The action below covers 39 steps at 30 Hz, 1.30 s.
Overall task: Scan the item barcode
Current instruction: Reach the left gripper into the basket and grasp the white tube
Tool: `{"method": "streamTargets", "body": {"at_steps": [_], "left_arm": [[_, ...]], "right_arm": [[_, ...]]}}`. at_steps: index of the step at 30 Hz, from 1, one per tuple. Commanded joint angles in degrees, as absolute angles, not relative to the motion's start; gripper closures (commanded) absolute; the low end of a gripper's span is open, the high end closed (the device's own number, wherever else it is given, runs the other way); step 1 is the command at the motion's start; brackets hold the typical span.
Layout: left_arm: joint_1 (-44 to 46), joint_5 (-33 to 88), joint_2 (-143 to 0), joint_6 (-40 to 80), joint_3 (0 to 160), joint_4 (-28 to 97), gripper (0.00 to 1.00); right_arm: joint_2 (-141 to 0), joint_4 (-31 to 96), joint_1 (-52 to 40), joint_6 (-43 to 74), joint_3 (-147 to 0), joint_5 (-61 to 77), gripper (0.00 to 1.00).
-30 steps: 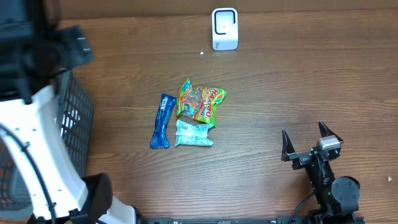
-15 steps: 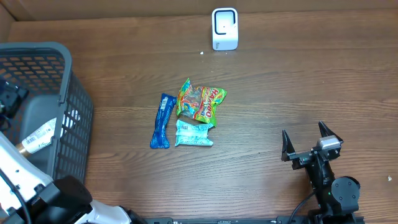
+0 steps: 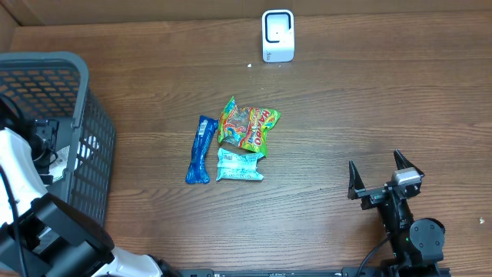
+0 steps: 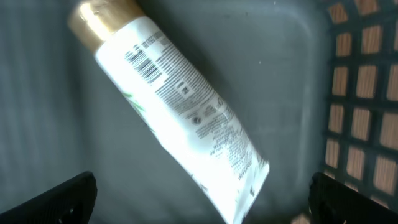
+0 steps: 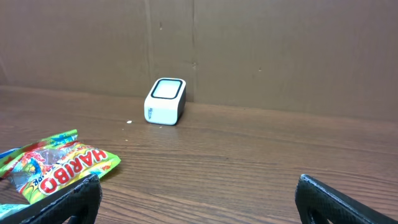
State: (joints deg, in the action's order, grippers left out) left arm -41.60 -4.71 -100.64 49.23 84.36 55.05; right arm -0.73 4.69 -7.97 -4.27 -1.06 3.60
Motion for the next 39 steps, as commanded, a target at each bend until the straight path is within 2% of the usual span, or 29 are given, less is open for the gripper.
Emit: {"method": "streamTargets", "body": {"at_steps": [1, 9, 16, 20, 22, 27, 30, 35, 39], "left_arm": [[-41.1, -4.8, -100.1, 53.2, 78.0, 49.2, 0.00], [-41.1, -5.1, -100.1, 53.2, 65.4, 32.1, 0.00], [-41.1, -5.8, -100.2, 53.1, 60.1, 23.6, 0.00], [-41.1, -7.1, -101.3, 52.7, 59.3, 22.3, 0.07], [-41.1, -7.1, -102.5, 52.7, 59.3, 22.2, 0.16], [-41.1, -7.0, -106.3, 51.0, 59.3, 22.6, 0.48], [-41.1, -6.8, -107.7, 48.1, 59.3, 24.3, 0.77], [-41.1, -4.5, -107.6, 42.4, 59.4, 25.5, 0.96], [-41.1, 4.2, -106.7, 33.1, 60.7, 25.4, 0.96]], "right_arm": [[-0.2, 4.4, -8.3, -4.4, -0.4, 3.2, 0.00], [-0.2, 4.4, -8.3, -4.3, -0.4, 3.2, 0.00], [-0.2, 4.4, -8.3, -4.3, -0.4, 3.2, 0.00], [-0.2, 4.4, -8.3, -4.4, -0.4, 3.2, 0.00], [-0.2, 4.4, -8.3, -4.3, -0.4, 3.2, 0.00], [-0.2, 4.4, -8.3, -4.4, -0.4, 3.2, 0.00], [-0.2, 4.4, -8.3, -4.3, -0.4, 3.2, 0.00], [-0.2, 4.4, -8.3, -4.3, -0.4, 3.2, 0.00], [-0.2, 4.4, -8.3, -4.4, -0.4, 3.2, 0.00]]}}
